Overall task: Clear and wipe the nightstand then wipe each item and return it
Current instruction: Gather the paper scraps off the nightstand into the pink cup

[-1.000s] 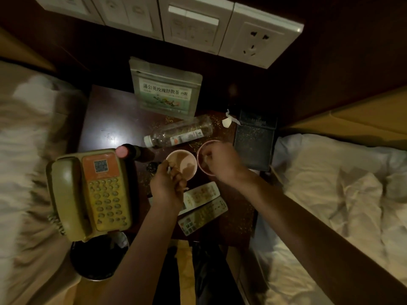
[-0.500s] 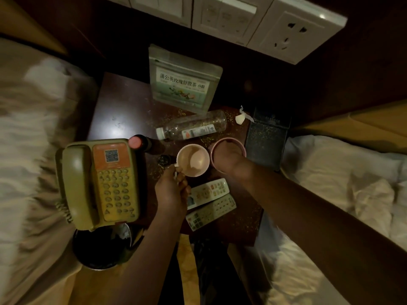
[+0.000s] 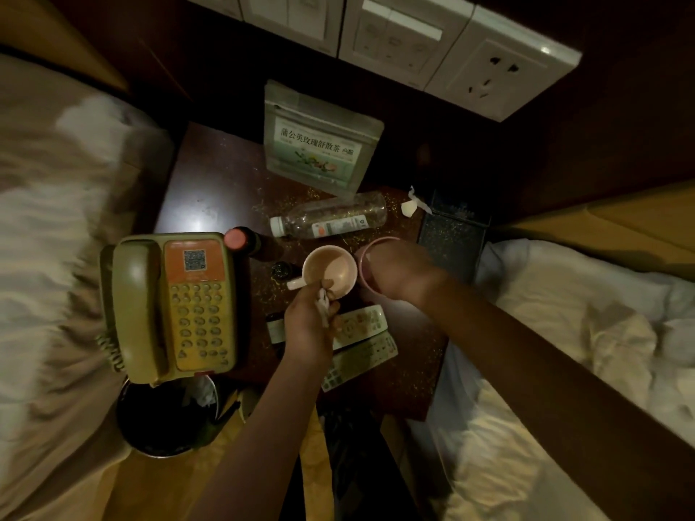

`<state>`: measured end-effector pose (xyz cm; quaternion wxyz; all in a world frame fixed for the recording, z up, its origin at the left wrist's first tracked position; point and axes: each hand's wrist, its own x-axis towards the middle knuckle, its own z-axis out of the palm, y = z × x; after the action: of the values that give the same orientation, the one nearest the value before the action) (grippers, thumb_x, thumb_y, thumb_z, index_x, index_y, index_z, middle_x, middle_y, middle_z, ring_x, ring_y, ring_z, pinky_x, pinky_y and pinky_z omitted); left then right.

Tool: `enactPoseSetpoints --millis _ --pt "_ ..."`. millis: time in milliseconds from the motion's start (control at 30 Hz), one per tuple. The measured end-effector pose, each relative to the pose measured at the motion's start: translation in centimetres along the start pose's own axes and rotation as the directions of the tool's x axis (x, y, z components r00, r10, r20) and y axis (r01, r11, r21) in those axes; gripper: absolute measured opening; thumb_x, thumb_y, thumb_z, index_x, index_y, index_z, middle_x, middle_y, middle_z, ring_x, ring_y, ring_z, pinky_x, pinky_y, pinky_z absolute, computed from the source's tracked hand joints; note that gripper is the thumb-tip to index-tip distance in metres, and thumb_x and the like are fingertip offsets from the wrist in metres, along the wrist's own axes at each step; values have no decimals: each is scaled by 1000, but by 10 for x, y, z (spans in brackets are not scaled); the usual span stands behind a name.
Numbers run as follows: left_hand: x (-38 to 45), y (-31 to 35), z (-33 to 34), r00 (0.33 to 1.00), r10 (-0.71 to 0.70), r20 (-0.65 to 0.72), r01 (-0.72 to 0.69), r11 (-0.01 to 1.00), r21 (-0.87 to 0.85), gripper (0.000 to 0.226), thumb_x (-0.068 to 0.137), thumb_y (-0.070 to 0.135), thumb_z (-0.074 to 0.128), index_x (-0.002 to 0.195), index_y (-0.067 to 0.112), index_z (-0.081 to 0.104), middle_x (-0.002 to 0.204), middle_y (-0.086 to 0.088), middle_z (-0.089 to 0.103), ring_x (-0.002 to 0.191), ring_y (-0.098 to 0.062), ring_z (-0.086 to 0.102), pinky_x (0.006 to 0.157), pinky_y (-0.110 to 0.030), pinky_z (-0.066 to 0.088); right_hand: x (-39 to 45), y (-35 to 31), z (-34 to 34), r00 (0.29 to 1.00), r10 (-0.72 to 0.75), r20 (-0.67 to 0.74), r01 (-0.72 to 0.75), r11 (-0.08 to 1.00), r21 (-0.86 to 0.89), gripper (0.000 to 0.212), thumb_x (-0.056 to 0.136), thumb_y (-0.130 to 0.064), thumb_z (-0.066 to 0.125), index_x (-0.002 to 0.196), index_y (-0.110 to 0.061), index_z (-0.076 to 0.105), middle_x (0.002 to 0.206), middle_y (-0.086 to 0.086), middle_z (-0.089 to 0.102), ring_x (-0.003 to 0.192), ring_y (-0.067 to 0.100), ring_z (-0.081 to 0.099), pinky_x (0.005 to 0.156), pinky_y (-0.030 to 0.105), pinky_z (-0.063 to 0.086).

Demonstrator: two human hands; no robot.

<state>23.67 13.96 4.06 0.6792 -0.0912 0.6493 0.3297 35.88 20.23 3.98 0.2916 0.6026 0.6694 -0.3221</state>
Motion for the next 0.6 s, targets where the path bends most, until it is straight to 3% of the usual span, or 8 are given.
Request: enactPoseSetpoints --millis 100,200,267,333,433,533,600 --pt "-6 -3 11 997 -34 62 41 993 -111 23 99 23 43 87 11 59 75 -2 55 54 -10 50 42 -17 38 -46 0 -21 999 17 -30 -10 977 213 18 94 -16 54 110 -8 58 109 6 59 94 21 55 71 24 42" --pt "-14 -7 22 981 -39 190 82 970 -227 32 98 33 42 87 11 61 75 -3 60 62 -14 57 53 -22 44 -76 -6 -19 999 13 -42 11 848 530 15 89 -28 62 93 -14 57 86 -2 56 80 12 52 62 24 39" --pt "-16 -9 28 958 -18 286 98 959 -266 41 98 40 39 85 9 64 74 -4 63 61 -14 61 52 -20 48 -85 -5 -12 994 9 -113 60 806 589 19 85 -33 66 75 -20 56 80 -3 60 75 12 57 64 29 47" --pt "-16 -11 33 955 -24 296 115 948 -295 42 97 42 40 87 8 63 81 -6 63 70 -16 62 60 -23 50 -88 1 -8 986 30 -164 82 768 636 27 82 -37 69 63 -23 55 75 -2 62 70 12 59 65 31 50" --pt "-16 -13 41 972 -55 229 129 937 -324 31 94 39 48 102 10 58 87 -5 63 73 -15 63 63 -26 52 -81 25 -13 959 176 -221 64 627 776 20 83 -35 68 76 -18 61 66 -8 55 59 3 50 47 7 36" --pt "-13 -11 47 982 -49 183 102 952 -290 14 96 28 49 91 15 51 68 1 57 49 -6 56 40 -16 43 -49 63 -9 873 377 -310 18 610 792 18 90 -29 61 93 -11 62 66 -10 49 57 0 45 46 4 34" --pt "-12 -7 50 983 -60 176 103 964 -247 17 96 24 48 81 15 45 56 4 50 37 -2 44 31 -12 30 -19 78 0 855 421 -304 -41 638 769 23 91 -25 61 108 -9 59 78 -6 53 63 3 47 47 6 34"
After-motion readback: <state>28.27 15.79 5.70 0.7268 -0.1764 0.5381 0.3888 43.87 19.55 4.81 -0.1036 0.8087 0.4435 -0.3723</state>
